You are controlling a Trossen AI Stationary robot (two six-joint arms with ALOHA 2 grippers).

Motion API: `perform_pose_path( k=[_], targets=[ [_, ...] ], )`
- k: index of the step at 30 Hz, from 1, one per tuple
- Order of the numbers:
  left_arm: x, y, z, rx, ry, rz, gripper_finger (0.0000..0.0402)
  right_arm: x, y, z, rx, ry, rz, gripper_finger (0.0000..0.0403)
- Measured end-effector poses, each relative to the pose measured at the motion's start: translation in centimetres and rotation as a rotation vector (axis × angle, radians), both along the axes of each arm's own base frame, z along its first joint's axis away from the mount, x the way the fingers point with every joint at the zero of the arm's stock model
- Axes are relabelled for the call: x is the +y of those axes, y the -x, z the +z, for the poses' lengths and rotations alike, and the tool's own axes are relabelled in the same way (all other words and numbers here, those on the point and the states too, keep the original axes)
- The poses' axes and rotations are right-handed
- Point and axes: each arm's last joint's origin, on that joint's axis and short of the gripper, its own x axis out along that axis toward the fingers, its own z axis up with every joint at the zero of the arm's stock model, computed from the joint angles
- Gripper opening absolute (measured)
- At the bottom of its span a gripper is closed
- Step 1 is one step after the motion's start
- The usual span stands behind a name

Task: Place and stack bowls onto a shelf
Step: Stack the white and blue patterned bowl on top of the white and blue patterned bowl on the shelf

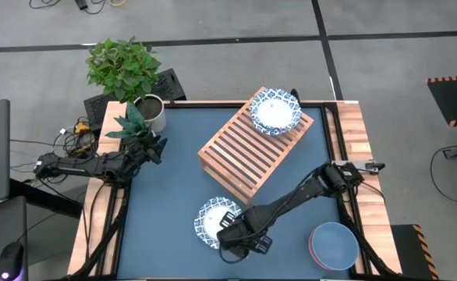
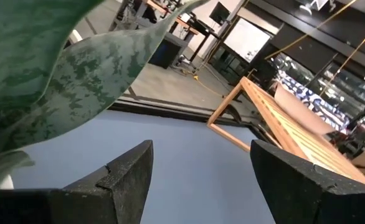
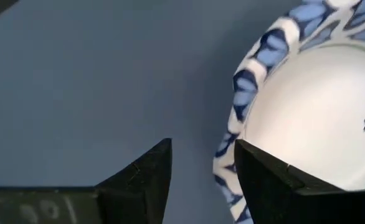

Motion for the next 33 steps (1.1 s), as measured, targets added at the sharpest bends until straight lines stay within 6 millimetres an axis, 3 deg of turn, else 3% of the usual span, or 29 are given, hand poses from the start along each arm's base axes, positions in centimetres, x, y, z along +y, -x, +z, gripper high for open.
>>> perform_pose_path(
  k=[10,21,33],
  targets=[
    [0.0,0.0,0.0,-0.022,0.019,0.000,0.0253,-1.4,-1.0,0.0,-0.040,0.008,-0.039,0.0132],
    [0.0,0.0,0.0,-0.022,0.019,0.000,0.0253,-1.0,-1.4,0.2,-0.075,-0.056,-0.030,0.0127],
    [0.0,0.0,0.0,-0.022,0.019,0.000,0.0253,-1.8,-0.8,-3.2,0.013,-0.112,-0.062,0.0127]
  ],
)
